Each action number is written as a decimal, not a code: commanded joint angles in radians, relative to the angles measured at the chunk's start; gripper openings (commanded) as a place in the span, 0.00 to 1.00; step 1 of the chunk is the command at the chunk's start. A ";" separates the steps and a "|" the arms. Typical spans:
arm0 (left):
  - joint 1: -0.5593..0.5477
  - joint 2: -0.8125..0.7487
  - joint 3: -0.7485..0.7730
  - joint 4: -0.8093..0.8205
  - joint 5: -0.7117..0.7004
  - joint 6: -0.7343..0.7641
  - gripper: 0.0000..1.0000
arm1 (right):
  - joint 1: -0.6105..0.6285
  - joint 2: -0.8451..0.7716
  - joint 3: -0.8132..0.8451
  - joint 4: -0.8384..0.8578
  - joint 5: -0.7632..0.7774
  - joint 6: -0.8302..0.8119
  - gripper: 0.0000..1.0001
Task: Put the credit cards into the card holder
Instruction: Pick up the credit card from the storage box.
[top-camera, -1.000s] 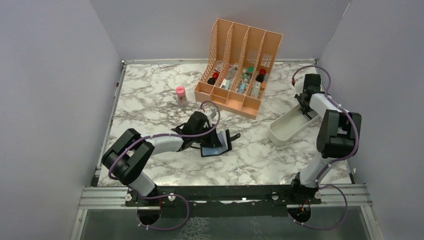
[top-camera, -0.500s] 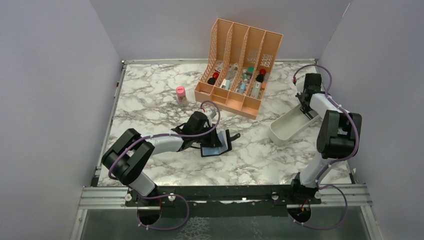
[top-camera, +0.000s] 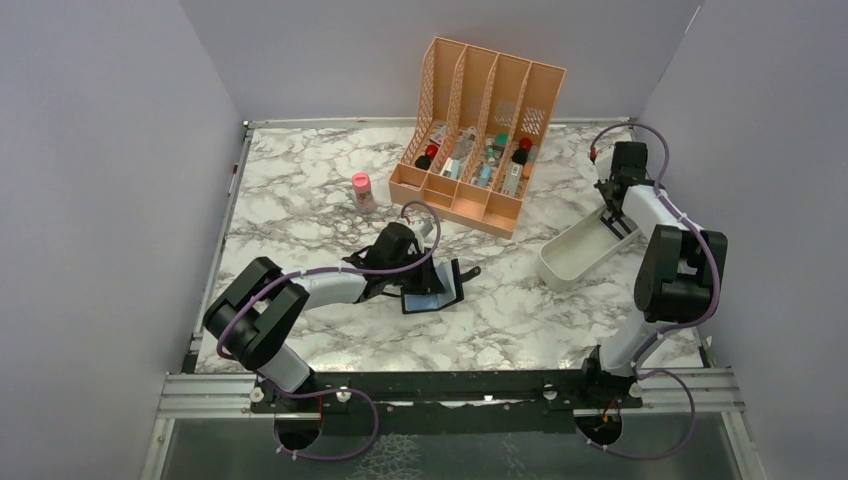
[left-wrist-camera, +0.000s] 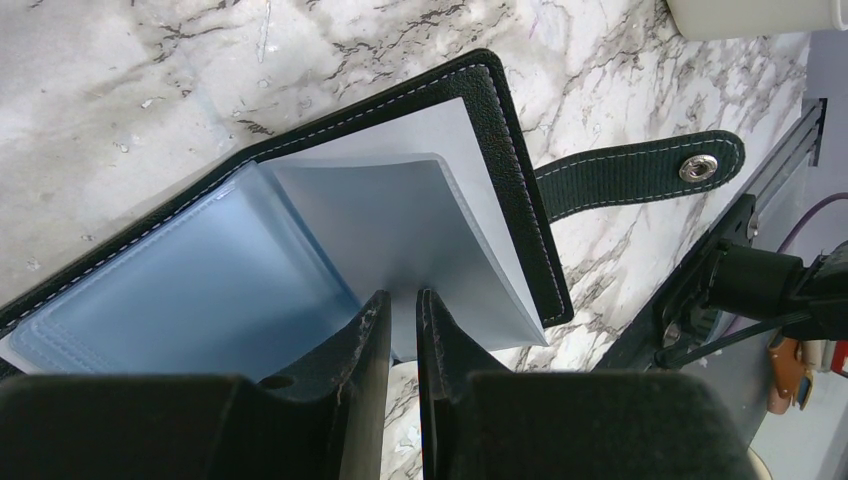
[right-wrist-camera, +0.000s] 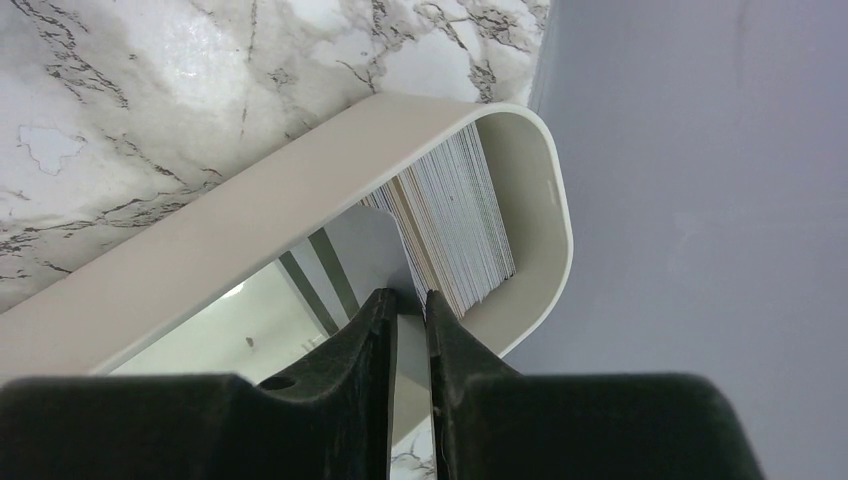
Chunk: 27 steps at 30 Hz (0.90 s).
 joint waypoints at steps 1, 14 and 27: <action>-0.005 -0.002 -0.004 0.030 0.032 -0.005 0.19 | -0.005 -0.034 0.038 0.004 0.022 0.016 0.16; -0.005 0.025 0.010 -0.002 0.000 0.007 0.19 | 0.037 -0.125 0.059 -0.144 -0.086 0.090 0.01; -0.006 0.029 0.013 -0.014 -0.013 0.007 0.19 | 0.125 -0.204 0.195 -0.321 -0.122 0.402 0.01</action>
